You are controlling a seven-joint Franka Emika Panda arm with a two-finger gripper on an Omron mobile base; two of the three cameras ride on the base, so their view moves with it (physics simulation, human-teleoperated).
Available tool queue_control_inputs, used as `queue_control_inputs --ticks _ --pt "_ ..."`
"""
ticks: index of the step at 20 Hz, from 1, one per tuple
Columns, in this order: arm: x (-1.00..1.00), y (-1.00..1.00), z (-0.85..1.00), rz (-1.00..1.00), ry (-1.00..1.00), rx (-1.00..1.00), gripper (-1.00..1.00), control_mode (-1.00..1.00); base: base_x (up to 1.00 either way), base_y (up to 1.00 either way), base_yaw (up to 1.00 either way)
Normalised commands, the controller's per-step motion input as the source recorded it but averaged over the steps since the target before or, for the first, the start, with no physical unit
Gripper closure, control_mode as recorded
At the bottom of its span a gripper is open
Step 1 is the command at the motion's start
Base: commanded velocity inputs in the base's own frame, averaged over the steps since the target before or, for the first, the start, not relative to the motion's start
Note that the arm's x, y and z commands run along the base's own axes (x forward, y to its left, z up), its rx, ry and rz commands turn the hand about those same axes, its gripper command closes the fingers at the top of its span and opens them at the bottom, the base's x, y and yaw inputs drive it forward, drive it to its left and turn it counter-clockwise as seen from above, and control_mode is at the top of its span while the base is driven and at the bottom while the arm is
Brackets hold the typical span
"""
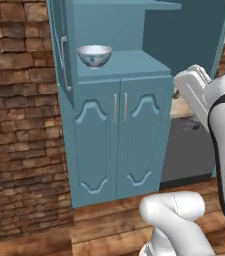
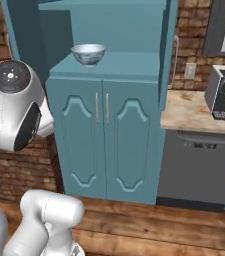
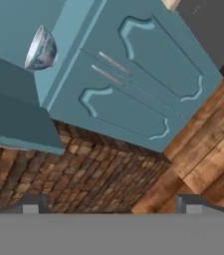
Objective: Pick up the bowls from the cabinet and place each bowl in front of a stool on the dining counter.
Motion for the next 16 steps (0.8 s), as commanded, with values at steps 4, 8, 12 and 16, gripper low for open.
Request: queue_control_inputs --ticks 4,8,12,16 --pt "0.0 0.0 0.0 0.0 0.0 0.0 -1.0 1.0 1.0 0.0 0.0" --pt "0.0 0.0 0.0 0.0 0.0 0.0 -1.0 1.0 1.0 0.0 0.0" --pt "0.0 0.0 0.0 0.0 0.0 0.0 -1.0 1.0 0.94 -0.1 0.02" --pt "0.0 0.0 0.0 0.0 0.0 0.0 -1.0 1.0 0.88 -0.19 0.03"
